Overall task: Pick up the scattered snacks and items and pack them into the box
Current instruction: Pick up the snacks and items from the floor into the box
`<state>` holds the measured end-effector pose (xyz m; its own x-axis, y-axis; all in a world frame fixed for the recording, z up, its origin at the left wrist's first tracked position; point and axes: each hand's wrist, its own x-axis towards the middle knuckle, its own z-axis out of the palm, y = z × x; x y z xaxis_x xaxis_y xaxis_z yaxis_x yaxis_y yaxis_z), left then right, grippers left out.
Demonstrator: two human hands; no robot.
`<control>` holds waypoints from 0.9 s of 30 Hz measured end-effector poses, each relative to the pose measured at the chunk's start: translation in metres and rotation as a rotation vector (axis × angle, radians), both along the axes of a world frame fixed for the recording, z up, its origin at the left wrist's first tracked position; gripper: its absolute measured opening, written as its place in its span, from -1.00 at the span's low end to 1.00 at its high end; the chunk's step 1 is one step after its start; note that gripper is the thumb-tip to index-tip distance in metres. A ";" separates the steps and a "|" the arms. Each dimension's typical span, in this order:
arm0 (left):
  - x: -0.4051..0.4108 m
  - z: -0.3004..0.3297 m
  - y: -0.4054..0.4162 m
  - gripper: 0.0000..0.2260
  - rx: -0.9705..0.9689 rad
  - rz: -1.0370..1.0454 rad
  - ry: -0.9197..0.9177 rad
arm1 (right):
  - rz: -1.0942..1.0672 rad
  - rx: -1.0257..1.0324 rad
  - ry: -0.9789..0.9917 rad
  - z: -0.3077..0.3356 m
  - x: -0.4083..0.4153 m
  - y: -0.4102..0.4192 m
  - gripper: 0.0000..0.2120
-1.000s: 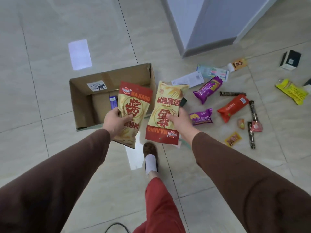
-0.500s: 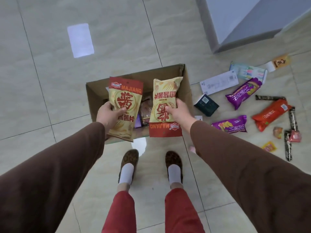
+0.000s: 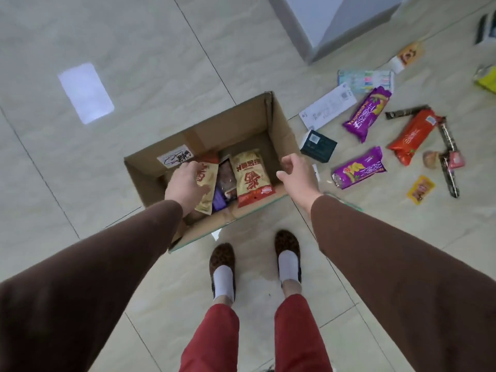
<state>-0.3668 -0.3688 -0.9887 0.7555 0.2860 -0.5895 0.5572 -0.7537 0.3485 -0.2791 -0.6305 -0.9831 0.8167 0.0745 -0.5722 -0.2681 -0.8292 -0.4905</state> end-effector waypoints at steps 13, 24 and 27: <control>0.074 0.080 -0.239 -0.61 0.017 -0.637 -0.116 | -0.098 -0.161 -0.151 0.064 -0.059 -0.214 -0.65; 0.087 0.090 -0.515 -0.56 0.003 -0.888 -0.098 | -0.236 -0.191 -0.097 0.075 -0.090 -0.468 -0.58; 0.103 0.090 -0.578 -0.54 -0.033 -0.927 -0.084 | -0.279 -0.195 -0.085 0.074 -0.083 -0.527 -0.59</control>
